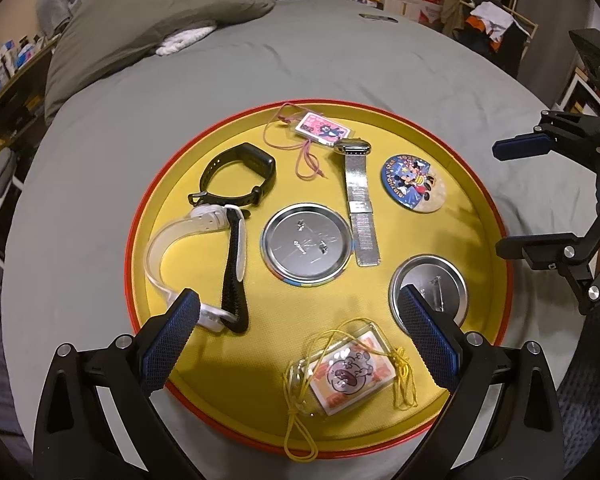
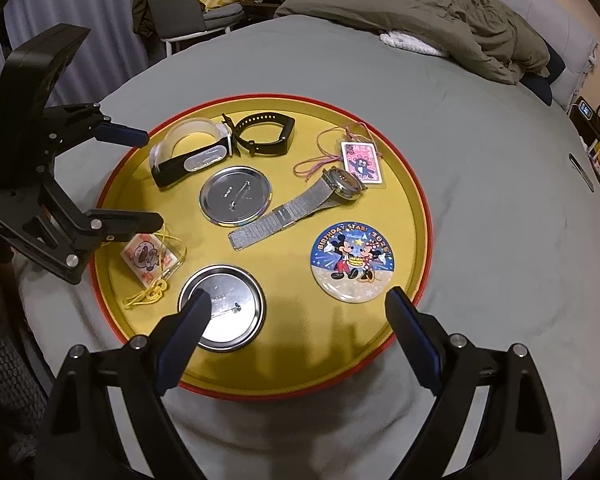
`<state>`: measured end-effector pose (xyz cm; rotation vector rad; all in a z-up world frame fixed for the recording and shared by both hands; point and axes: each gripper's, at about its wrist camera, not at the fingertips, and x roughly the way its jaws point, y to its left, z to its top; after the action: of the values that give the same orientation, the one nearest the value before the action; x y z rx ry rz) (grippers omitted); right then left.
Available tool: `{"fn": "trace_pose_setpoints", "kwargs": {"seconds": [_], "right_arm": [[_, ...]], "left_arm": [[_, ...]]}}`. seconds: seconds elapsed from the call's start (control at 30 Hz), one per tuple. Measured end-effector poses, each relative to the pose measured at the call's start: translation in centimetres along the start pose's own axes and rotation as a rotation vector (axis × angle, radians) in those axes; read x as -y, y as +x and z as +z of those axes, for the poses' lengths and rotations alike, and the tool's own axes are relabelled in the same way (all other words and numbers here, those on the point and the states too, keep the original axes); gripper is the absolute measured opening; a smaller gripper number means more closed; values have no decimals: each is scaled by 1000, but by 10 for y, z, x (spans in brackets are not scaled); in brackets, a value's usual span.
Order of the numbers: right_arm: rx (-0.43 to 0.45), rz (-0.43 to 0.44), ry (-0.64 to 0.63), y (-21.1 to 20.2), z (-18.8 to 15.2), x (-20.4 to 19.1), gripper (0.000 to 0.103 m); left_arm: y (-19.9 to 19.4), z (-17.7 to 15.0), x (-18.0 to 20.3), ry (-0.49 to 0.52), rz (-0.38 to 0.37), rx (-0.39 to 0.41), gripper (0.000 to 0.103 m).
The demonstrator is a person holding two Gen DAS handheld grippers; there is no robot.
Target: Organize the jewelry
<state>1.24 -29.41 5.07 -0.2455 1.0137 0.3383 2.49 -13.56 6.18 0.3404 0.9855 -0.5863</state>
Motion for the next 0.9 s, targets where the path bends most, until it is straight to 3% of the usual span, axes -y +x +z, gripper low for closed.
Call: {"fn": "trace_pose_setpoints", "kwargs": {"seconds": [0.47,0.53,0.9], "right_arm": [[-3,28,21,19,4,5,84],[4,25,20,18,5,6,90],[25,-15,-6,20,5,6,94]], "left_arm": [[10,-4,-5,-4,12,-20,97],[11,-4,-6,-10,9,-21,97],[13,-3,-14,-57,-26,-7,97]]}}
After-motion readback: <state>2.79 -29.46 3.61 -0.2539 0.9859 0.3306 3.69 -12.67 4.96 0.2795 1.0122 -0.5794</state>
